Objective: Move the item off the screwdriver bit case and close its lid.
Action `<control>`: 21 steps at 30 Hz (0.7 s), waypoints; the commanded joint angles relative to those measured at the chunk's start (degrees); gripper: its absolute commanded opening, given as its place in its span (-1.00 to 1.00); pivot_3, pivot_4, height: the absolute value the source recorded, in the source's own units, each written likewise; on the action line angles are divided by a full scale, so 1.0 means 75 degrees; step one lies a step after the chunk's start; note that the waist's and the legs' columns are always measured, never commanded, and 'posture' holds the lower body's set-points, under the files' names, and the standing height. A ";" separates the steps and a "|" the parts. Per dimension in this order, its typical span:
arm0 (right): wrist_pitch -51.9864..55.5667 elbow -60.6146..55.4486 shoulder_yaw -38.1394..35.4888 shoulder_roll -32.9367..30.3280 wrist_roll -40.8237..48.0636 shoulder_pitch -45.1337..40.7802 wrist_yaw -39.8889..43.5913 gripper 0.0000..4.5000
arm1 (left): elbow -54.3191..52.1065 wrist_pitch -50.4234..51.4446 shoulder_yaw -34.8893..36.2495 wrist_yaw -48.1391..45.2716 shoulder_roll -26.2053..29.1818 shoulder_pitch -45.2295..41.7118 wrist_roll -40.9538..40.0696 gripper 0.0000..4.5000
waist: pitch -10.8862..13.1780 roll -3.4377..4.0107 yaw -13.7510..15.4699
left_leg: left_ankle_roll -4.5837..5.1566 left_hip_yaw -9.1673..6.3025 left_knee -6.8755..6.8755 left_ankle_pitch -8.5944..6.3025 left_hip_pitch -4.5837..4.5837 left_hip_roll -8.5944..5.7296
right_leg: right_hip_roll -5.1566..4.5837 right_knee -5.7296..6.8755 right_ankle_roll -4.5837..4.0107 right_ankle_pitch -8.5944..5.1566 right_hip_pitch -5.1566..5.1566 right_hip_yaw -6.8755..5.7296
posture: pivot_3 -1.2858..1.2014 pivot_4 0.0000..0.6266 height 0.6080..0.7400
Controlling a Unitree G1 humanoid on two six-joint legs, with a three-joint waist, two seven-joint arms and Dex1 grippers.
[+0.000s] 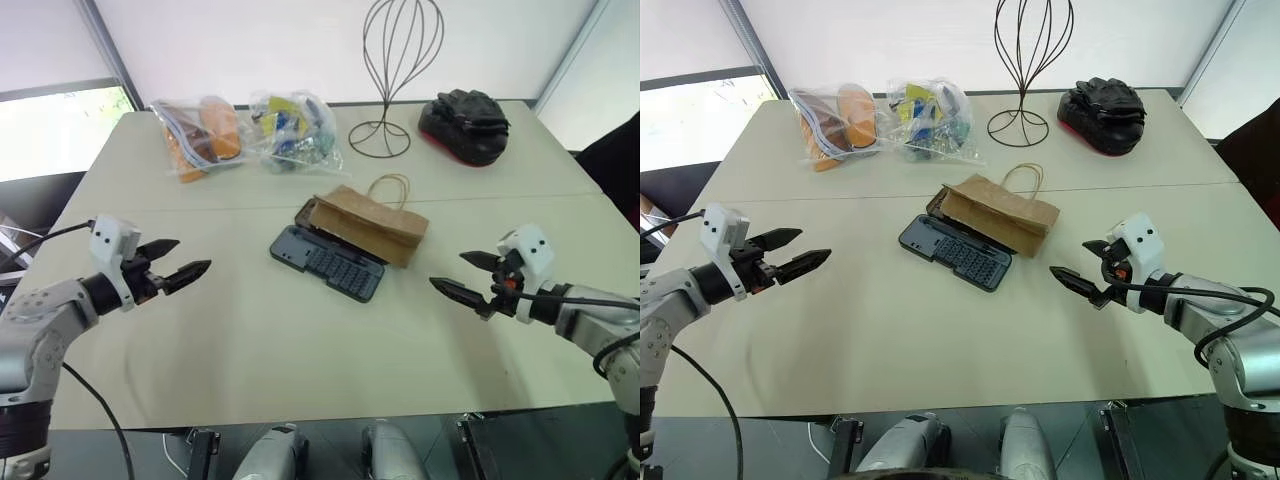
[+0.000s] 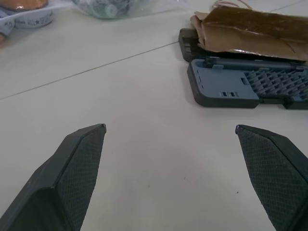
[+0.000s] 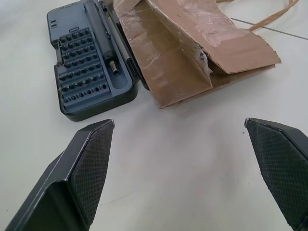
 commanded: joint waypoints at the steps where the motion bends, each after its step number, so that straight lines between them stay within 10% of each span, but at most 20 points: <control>1: -0.0200 -0.0040 -0.0067 0.0053 -0.0027 -0.0117 -0.0031 0.99 | -0.0200 -0.0142 0.0293 0.0054 0.0039 -0.0003 -0.0041 1.00 | 0.0000 0.0000 -0.0003 | 0.0000 0.0000 0.0000 0.0000 0.0000 0.0000 | 0.0000 0.0000 0.0000 0.0000 0.0000 0.0000 | 0.03 -0.52 1.00; 21: -0.1121 0.2373 0.2389 0.0459 -0.1188 -0.4210 0.0992 0.99 | 0.1678 -0.0532 -0.2072 -0.1514 -0.0478 -0.3355 0.0571 1.00 | 0.0005 -0.0003 -0.0272 | -0.0003 0.0005 -0.0021 0.0001 -0.0009 0.0010 | 0.0000 0.0002 0.0000 0.0000 -0.0022 -0.0016 | 0.03 -0.52 1.00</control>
